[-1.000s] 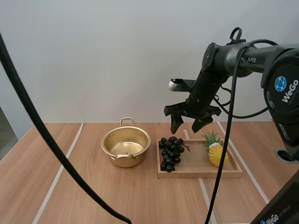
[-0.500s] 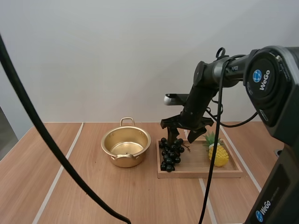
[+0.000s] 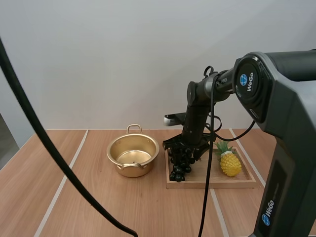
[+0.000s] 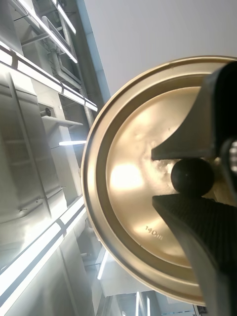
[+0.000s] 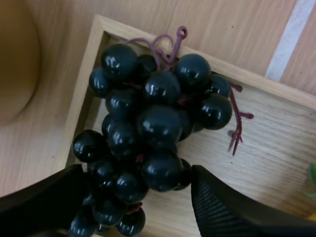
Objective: Open the pot, put the grape inside, and close it
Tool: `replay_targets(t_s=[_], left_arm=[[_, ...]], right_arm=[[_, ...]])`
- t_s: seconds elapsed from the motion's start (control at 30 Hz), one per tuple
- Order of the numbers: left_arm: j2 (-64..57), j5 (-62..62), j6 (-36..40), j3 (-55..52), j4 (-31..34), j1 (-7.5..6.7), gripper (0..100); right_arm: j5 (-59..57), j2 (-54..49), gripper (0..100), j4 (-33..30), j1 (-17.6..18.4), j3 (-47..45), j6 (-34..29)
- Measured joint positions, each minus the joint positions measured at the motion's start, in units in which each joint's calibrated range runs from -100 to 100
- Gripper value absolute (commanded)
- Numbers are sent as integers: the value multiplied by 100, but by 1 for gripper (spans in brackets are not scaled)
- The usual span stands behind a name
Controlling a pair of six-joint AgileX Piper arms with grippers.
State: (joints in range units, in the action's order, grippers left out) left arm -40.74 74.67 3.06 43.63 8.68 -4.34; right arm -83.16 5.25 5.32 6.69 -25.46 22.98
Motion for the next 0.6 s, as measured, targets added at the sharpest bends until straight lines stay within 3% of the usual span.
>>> replay_targets(t_s=[0.23, 0.27, 0.3, 0.37, 0.6], left_arm=[[0, 0, 0, 0, 0, 0, 1], [0, 0, 0, 0, 0, 0, 1], [0, 0, 0, 0, 0, 0, 1], [0, 17, 0, 0, 0, 0, 1], [0, 87, 0, 0, 0, 0, 1]], right_arm=[[304, 67, 100, -11, 0, 0, -26], [327, 67, 90, -11, 0, 0, -26], [370, 67, 64, -11, 0, 0, 16], [371, 77, 0, -11, 0, 0, 56], [354, 77, 0, 0, 0, 0, 65]])
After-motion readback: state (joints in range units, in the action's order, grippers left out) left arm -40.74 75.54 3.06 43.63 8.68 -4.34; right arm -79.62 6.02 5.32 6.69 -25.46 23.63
